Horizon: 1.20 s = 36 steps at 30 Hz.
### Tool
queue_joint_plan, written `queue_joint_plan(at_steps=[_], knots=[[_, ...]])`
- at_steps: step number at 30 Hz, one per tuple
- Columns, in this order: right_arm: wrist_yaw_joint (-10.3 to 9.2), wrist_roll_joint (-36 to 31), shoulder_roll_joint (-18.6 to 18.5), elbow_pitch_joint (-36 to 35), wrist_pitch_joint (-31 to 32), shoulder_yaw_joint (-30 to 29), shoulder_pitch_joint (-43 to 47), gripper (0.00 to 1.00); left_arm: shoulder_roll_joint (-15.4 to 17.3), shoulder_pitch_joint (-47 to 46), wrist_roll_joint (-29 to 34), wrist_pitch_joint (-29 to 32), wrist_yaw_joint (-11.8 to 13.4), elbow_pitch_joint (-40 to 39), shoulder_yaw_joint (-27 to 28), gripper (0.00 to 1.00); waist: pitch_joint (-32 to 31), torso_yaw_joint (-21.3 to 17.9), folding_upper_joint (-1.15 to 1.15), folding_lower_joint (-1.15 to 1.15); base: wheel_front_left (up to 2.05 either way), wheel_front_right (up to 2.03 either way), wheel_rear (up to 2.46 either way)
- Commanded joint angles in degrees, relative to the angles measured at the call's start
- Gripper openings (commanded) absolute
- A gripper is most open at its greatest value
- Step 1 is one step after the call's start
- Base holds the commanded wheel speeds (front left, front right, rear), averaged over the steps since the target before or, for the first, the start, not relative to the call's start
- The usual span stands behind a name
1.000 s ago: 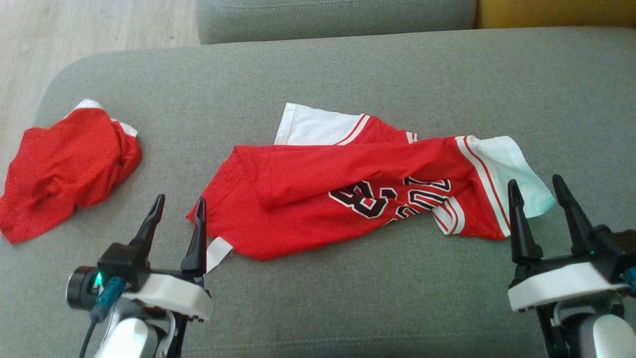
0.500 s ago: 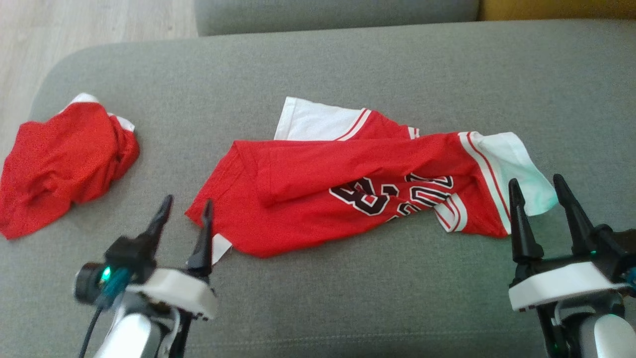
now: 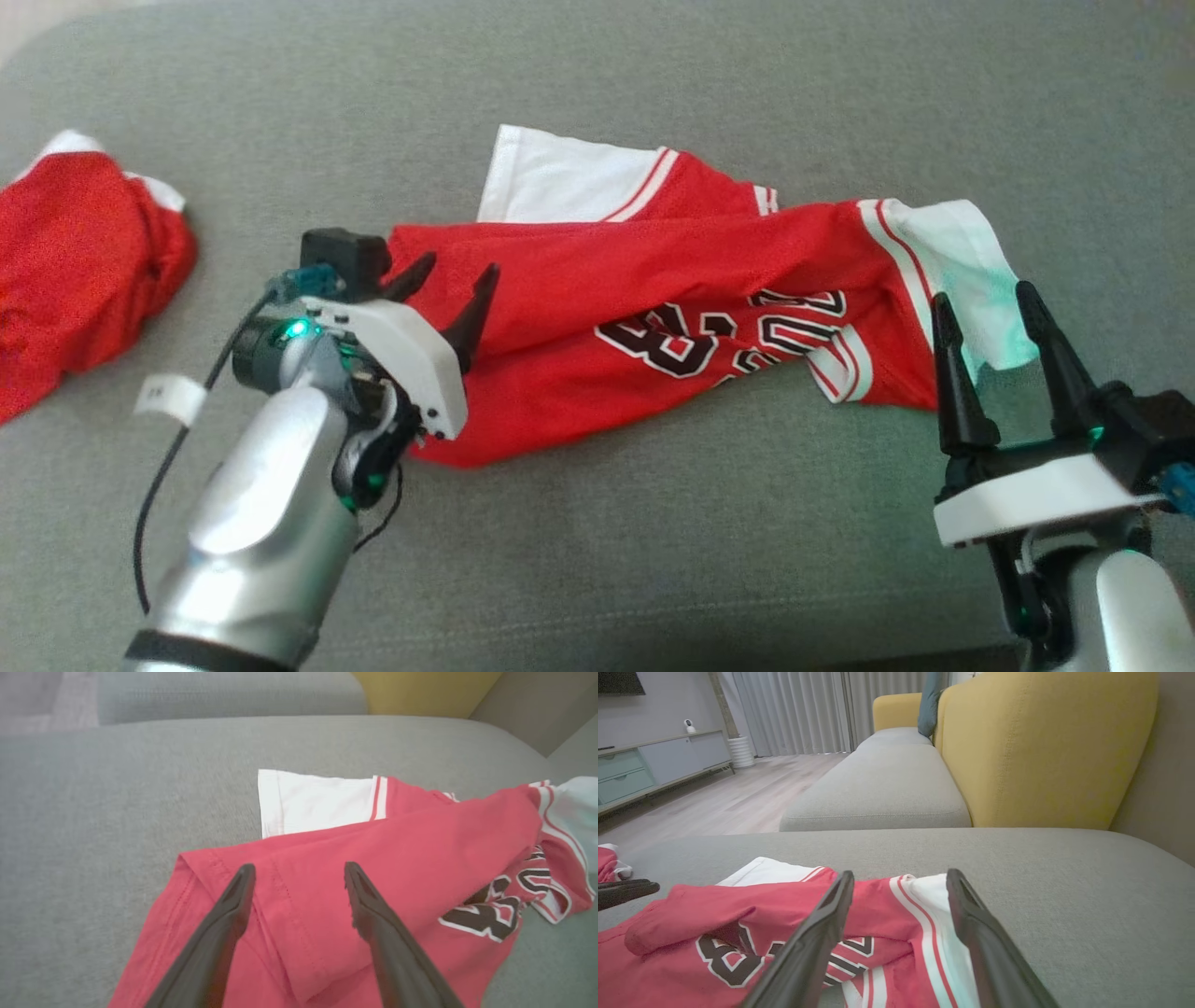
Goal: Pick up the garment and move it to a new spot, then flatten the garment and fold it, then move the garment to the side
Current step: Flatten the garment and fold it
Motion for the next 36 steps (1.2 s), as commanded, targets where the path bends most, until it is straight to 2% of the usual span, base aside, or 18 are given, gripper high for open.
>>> queue_joint_plan(at_steps=[1,8,14,15,16,22,25,33,36], knots=[[-0.04,0.4,-0.3,-1.4,-0.7,1.4,-1.4,1.0,0.7,-3.1,-0.4,0.1,-0.4,-0.4,2.2,1.0,0.8,-0.9,0.0,0.0,0.0,0.0,0.0],[-0.04,1.3,-0.3,0.1,-1.5,1.1,-1.9,1.0,-0.1,-9.6,-2.9,1.0,-2.8,12.4,2.5,1.0,2.2,-2.3,0.0,0.0,0.0,0.0,0.0],[-0.04,1.5,-0.3,0.6,-1.9,1.4,-2.4,1.0,-1.2,-12.5,-4.5,-0.2,-3.9,17.9,2.0,1.0,2.9,-2.7,0.0,0.0,0.0,0.0,0.0],[-0.04,1.5,-0.3,0.6,-1.8,1.3,-2.4,1.0,-1.3,-12.8,-4.6,-0.6,-4.1,18.3,1.6,0.27,2.9,-2.7,0.0,0.0,0.0,0.0,0.0],[-0.04,1.5,-0.3,0.7,-1.8,1.1,-2.5,1.0,-1.4,-13.0,-4.8,-0.9,-4.2,18.6,1.2,0.0,3.0,-2.6,0.0,0.0,0.0,0.0,0.0],[-0.04,1.6,-0.3,1.6,-1.3,-0.7,-2.7,1.0,-0.5,-14.3,-4.6,-4.3,-4.6,18.8,-0.4,0.0,2.9,-2.3,0.0,0.0,0.0,0.0,0.0],[-0.04,1.9,-0.5,3.4,0.9,-2.7,-2.7,1.0,0.0,-14.4,-4.8,-5.5,-4.7,18.7,-0.9,0.0,2.7,-2.2,0.0,0.0,0.0,0.0,0.0],[-0.04,2.9,-4.0,8.9,7.1,-7.8,-3.6,1.0,0.5,-14.2,-5.2,-6.8,-4.7,17.8,-2.4,0.0,3.2,-1.3,0.0,0.0,0.0,0.0,0.0],[-0.04,4.2,-4.7,10.4,7.8,-7.7,-4.9,1.0,0.6,-14.2,-5.4,-7.0,-4.7,17.6,-2.8,0.0,3.6,-1.1,0.0,0.0,0.0,0.0,0.0]])
